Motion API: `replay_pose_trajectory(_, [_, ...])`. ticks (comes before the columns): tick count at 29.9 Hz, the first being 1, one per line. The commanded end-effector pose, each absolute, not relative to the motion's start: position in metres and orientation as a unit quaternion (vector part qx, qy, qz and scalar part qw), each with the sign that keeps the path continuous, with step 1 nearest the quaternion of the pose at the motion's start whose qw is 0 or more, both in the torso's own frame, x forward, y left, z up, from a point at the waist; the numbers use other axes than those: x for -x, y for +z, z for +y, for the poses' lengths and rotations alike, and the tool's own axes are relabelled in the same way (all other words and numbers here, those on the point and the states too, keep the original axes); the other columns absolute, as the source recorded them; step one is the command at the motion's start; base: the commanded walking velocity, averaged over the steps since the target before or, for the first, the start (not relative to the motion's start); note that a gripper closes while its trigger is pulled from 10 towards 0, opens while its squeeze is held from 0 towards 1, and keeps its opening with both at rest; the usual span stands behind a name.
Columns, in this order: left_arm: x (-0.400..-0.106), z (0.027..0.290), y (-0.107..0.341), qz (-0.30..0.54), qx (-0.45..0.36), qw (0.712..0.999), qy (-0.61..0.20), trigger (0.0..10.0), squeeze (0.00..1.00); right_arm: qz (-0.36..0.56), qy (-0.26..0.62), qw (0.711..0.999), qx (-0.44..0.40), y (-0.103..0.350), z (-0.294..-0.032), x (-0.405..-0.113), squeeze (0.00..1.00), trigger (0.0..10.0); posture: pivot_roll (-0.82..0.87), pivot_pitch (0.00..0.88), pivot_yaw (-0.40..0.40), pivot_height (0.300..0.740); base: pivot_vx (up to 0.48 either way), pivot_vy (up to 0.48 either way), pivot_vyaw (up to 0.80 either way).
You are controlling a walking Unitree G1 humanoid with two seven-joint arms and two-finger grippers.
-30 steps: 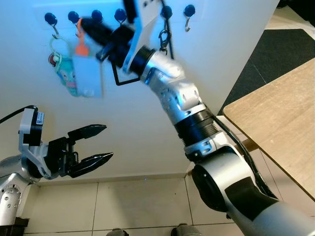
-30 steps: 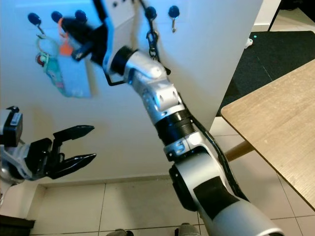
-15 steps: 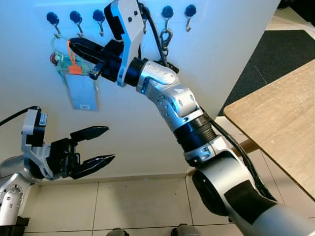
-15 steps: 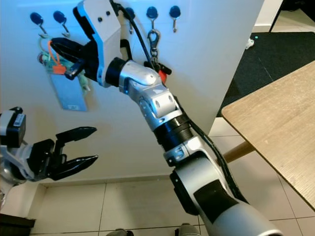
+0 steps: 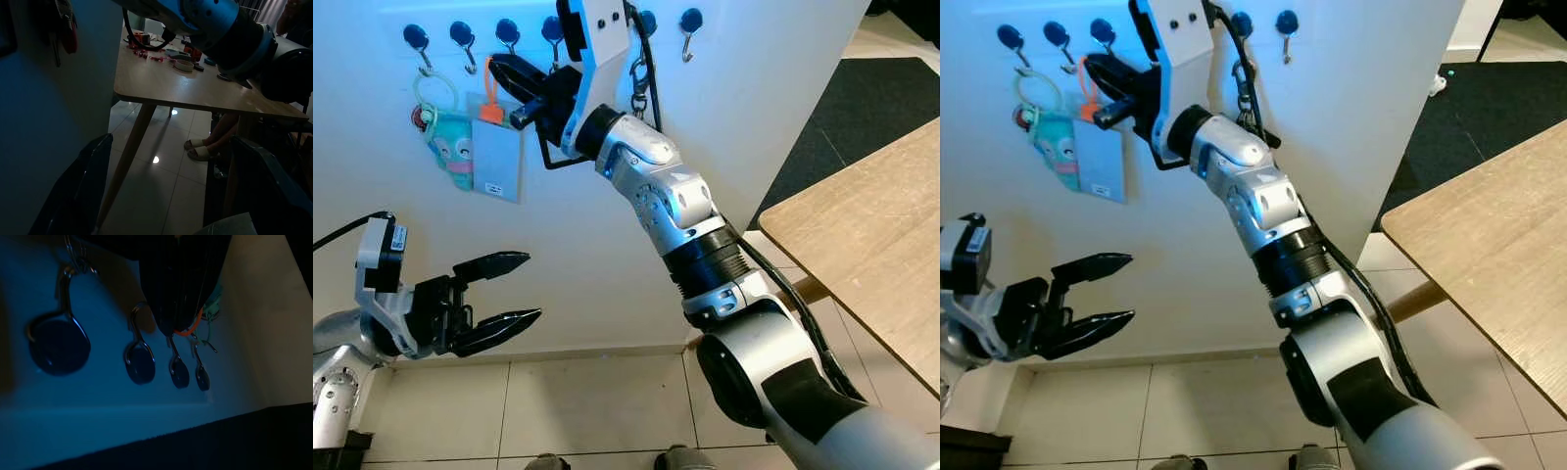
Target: Hang keys on a hook
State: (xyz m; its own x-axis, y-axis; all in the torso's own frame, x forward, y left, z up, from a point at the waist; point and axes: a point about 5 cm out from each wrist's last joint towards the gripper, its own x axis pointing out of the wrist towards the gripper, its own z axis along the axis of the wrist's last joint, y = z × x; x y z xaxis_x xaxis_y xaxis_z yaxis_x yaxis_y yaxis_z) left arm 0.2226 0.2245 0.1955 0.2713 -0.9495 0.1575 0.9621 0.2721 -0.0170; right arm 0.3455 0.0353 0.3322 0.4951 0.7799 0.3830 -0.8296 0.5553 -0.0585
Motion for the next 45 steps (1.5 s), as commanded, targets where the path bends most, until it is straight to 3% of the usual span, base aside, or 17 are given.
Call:
replay_pose_trajectory(1, [-0.222, 0.225, 0.194, -0.046, 0.049, 0.793, -0.606, 10.0, 0.00, -0.174, 0.483, 0.853, -0.094, 0.326, 0.056, -0.336, 0.00, 10.0, -0.06, 0.160, 0.050, 0.740, 0.000, 0.000, 0.00])
replay_pose_trajectory(15, [-0.222, 0.225, 0.194, -0.044, 0.050, 0.791, -0.608, 10.0, 0.00, -0.169, 0.451, 0.867, -0.125, 0.328, 0.051, -0.343, 0.00, 10.0, -0.06, 0.161, 0.055, 0.740, 0.000, 0.000, 0.00])
replay_pose_trajectory(21, [-0.223, 0.224, 0.194, -0.042, 0.050, 0.791, -0.608, 10.0, 0.00, -0.161, 0.483, 0.838, -0.195, 0.331, 0.048, -0.340, 0.00, 10.0, -0.06, 0.162, 0.056, 0.740, 0.000, 0.000, 0.00])
replay_pose_trajectory(23, [-0.223, 0.224, 0.194, -0.042, 0.050, 0.791, -0.609, 10.0, 0.00, -0.165, 0.519, 0.804, -0.237, 0.335, 0.042, -0.335, 0.00, 10.0, -0.06, 0.162, 0.056, 0.740, 0.000, 0.000, 0.00])
replay_pose_trajectory(27, [-0.223, 0.223, 0.194, -0.042, 0.050, 0.791, -0.609, 10.0, 0.00, -0.166, 0.529, 0.794, -0.248, 0.335, 0.040, -0.333, 0.00, 10.0, -0.06, 0.161, 0.058, 0.740, 0.000, 0.000, 0.00])
replay_pose_trajectory(30, [-0.223, 0.223, 0.194, -0.042, 0.050, 0.790, -0.609, 10.0, 0.00, -0.176, 0.572, 0.759, -0.258, 0.334, 0.036, -0.323, 0.00, 10.0, -0.06, 0.162, 0.058, 0.740, 0.000, 0.000, 0.00])
replay_pose_trajectory(34, [-0.223, 0.223, 0.194, -0.042, 0.050, 0.790, -0.609, 10.0, 0.00, -0.178, 0.583, 0.749, -0.260, 0.334, 0.035, -0.320, 0.00, 10.0, -0.06, 0.162, 0.058, 0.740, 0.000, 0.000, 0.00])
replay_pose_trajectory(38, [-0.222, 0.222, 0.195, -0.042, 0.050, 0.790, -0.609, 10.0, 0.00, -0.167, 0.584, 0.755, -0.248, 0.329, 0.033, -0.321, 0.00, 10.0, -0.06, 0.163, 0.058, 0.740, 0.000, 0.000, 0.00])
replay_pose_trajectory(45, [-0.222, 0.221, 0.195, -0.044, 0.051, 0.790, -0.609, 10.0, 0.00, -0.140, 0.557, 0.790, -0.216, 0.317, 0.031, -0.328, 0.00, 10.0, -0.06, 0.162, 0.055, 0.740, 0.000, 0.000, 0.00])
